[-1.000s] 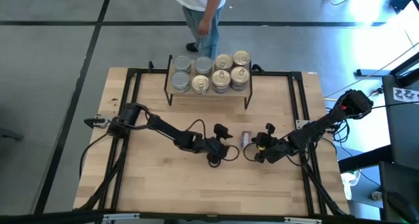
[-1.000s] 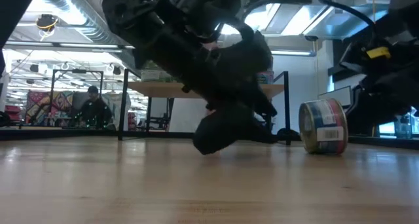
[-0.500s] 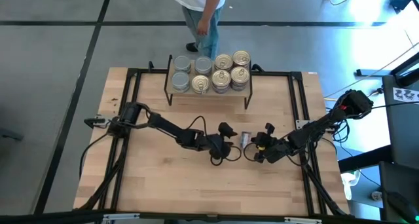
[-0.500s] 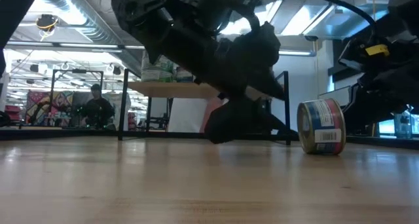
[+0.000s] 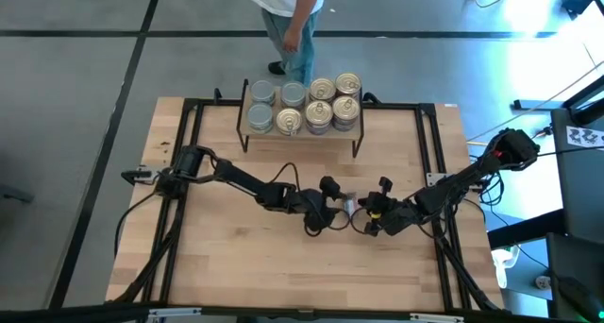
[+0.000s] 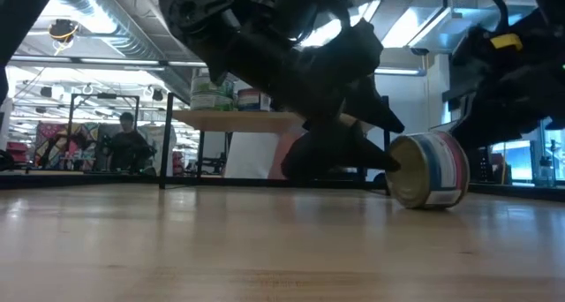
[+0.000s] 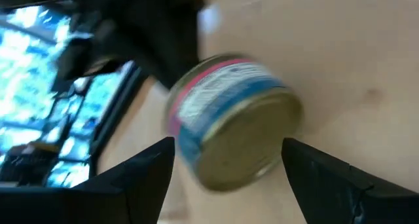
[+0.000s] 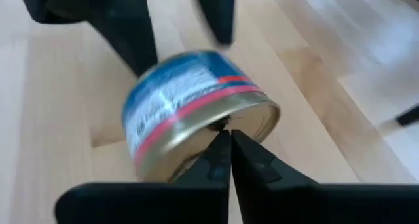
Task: Stack canned seafood by type on shelf
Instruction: Stack the blue pink tuna can with the blue pink tuna can on the shelf
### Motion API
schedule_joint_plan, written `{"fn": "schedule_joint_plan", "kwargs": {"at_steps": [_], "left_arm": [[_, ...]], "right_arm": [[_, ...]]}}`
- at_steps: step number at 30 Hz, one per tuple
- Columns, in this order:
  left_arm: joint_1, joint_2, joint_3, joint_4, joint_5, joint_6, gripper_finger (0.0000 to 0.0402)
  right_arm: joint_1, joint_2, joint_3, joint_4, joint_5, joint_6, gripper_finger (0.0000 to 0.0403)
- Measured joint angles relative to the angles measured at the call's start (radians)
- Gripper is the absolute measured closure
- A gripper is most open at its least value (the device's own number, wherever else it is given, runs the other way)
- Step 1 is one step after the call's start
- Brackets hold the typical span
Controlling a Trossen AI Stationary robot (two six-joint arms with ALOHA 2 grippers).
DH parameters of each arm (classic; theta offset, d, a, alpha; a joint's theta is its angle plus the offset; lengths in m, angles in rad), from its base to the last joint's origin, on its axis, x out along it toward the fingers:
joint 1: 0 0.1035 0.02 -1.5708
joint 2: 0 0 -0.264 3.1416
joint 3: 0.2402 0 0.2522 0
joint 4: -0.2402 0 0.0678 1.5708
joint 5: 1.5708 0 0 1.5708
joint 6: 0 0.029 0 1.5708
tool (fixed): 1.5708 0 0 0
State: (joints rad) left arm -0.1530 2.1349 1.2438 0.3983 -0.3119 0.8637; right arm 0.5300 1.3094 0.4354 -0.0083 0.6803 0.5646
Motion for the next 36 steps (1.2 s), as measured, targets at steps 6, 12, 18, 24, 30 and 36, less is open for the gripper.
{"fn": "schedule_joint_plan", "kwargs": {"at_steps": [6,12,18,24,30,36], "left_arm": [[-0.007,-0.001,0.000,-0.033,0.072,-0.048,0.0121],[-0.015,-0.001,0.000,-0.114,0.069,-0.128,0.0121],[-0.058,0.000,-0.001,-0.176,0.013,-0.151,0.0121],[-0.104,-0.022,-0.001,-0.217,-0.171,-0.198,0.0121],[-0.115,-0.085,0.000,-0.270,-0.022,-0.486,0.0121],[-0.118,-0.069,-0.001,-0.238,0.250,-0.694,0.0121]], "right_arm": [[0.000,0.000,0.018,0.008,-0.002,-0.021,0.0388],[0.000,0.000,0.018,0.071,-0.018,-0.046,0.0388],[0.000,0.000,0.019,0.193,-0.045,-0.117,0.0388],[0.000,-0.034,0.024,0.128,-0.068,-0.116,0.0388],[0.043,-0.142,0.058,-0.189,-0.241,0.142,0.0388],[0.241,-0.107,0.057,-0.102,-0.397,0.295,0.0388]]}}
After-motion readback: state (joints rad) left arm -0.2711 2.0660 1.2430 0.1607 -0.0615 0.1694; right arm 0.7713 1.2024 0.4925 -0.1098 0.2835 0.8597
